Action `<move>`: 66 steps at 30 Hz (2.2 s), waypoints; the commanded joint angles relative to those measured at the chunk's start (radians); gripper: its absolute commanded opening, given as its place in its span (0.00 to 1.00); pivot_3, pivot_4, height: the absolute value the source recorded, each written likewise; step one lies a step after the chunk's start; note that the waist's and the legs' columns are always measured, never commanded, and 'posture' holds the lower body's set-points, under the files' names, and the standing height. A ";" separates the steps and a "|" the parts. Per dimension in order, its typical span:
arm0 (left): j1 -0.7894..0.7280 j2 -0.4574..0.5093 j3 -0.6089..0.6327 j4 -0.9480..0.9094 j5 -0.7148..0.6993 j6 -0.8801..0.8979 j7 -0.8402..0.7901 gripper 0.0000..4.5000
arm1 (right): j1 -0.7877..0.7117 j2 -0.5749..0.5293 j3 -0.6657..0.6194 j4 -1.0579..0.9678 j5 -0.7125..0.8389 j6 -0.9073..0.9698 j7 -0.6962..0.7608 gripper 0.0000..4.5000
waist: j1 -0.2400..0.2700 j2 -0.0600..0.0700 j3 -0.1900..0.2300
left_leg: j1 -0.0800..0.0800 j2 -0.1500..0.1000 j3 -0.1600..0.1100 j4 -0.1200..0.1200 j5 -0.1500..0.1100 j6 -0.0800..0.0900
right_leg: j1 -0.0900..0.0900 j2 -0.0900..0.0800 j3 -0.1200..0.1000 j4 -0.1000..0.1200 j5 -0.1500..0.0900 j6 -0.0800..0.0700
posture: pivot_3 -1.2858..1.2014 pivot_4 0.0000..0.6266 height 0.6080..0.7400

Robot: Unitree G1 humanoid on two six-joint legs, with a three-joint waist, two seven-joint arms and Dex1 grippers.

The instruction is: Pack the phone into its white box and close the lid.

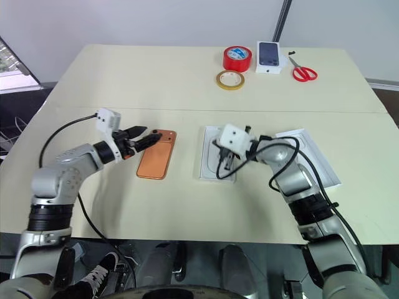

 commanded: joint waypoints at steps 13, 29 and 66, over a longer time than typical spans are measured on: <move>-0.082 0.065 0.003 0.194 -0.059 0.340 0.012 0.89 | -0.154 0.166 0.309 0.117 -0.185 0.237 0.029 0.01 | 0.006 -0.001 0.000 | 0.001 -0.001 -0.001 -0.002 0.002 -0.003 | -0.002 0.000 -0.001 0.001 0.000 0.000 | 0.52 0.24 1.00; -0.118 -0.094 -0.099 0.235 -0.040 0.416 0.013 0.89 | -0.181 0.261 0.323 0.226 -0.224 0.245 0.007 0.01 | 0.009 0.000 -0.006 | 0.007 -0.002 -0.001 -0.004 0.003 -0.004 | 0.000 -0.001 -0.001 0.001 0.000 0.000 | 0.52 0.24 1.00; -0.132 -0.168 0.176 0.266 -0.154 0.576 0.092 0.00 | -0.120 0.247 0.131 0.131 -0.079 0.129 -0.021 0.00 | 0.002 0.000 -0.007 | 0.005 -0.002 -0.001 -0.006 0.003 -0.005 | 0.000 -0.001 0.000 0.000 0.000 0.000 | 0.52 0.24 1.00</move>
